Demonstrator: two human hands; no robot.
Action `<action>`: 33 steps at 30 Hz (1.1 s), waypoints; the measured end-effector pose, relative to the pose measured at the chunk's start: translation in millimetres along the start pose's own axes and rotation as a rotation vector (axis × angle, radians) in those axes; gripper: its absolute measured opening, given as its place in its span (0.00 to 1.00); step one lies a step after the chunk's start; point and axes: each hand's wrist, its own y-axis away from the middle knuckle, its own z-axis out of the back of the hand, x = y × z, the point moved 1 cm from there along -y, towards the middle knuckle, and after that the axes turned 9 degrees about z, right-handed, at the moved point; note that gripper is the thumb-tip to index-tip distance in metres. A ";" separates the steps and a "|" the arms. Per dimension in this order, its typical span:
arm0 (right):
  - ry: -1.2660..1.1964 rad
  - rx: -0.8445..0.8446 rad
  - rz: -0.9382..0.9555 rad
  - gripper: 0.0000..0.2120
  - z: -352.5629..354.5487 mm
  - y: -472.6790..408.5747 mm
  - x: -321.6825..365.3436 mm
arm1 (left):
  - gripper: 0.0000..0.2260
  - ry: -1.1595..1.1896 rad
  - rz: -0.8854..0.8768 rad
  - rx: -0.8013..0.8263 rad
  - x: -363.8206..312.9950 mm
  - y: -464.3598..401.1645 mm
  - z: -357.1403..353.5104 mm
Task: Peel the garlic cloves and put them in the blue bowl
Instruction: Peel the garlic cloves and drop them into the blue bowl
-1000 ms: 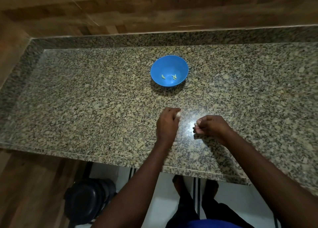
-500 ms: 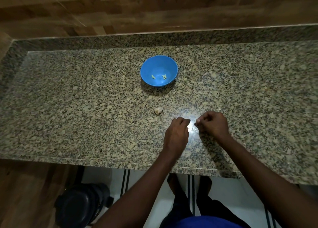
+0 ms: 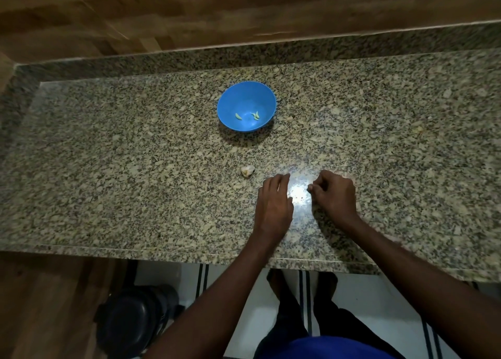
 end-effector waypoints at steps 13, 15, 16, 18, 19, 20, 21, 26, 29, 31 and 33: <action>0.312 0.204 0.227 0.10 4.4 -10.6 -11.9 | 0.25 -0.008 0.038 0.047 1.5 4.8 -1.4; 0.346 0.241 0.220 0.12 6.4 -14.9 -8.7 | 0.25 -0.009 0.044 0.049 0.2 4.6 -0.6; 0.369 0.261 0.235 0.12 6.7 -16.1 -6.2 | 0.25 -0.008 0.044 0.054 -0.6 4.8 -0.1; 0.445 0.291 0.282 0.10 5.5 -15.9 -1.7 | 0.25 -0.012 0.043 0.057 -1.6 4.9 0.2; 0.490 0.306 0.311 0.09 4.2 -15.2 0.2 | 0.25 -0.014 0.043 0.054 -1.7 4.9 0.0; 0.535 0.318 0.343 0.07 3.2 -14.7 2.4 | 0.25 -0.017 0.044 0.054 -1.8 5.1 -0.3; 0.581 0.328 0.360 0.04 2.2 -14.1 4.0 | 0.25 -0.020 0.045 0.056 -1.3 5.3 -0.8; 0.793 0.367 0.468 0.07 -3.8 -8.9 16.2 | 0.26 -0.009 0.049 0.067 -1.3 6.5 -0.1; 0.866 0.352 0.497 0.11 -10.1 -4.5 15.9 | 0.26 -0.021 0.053 0.066 -0.4 9.5 1.2; 0.856 0.313 0.537 0.14 -12.6 -4.6 11.7 | 0.26 -0.042 0.054 0.057 0.8 10.3 1.3; 0.830 0.316 0.577 0.15 -13.4 -3.9 10.6 | 0.27 -0.064 0.057 0.056 1.8 10.2 -0.5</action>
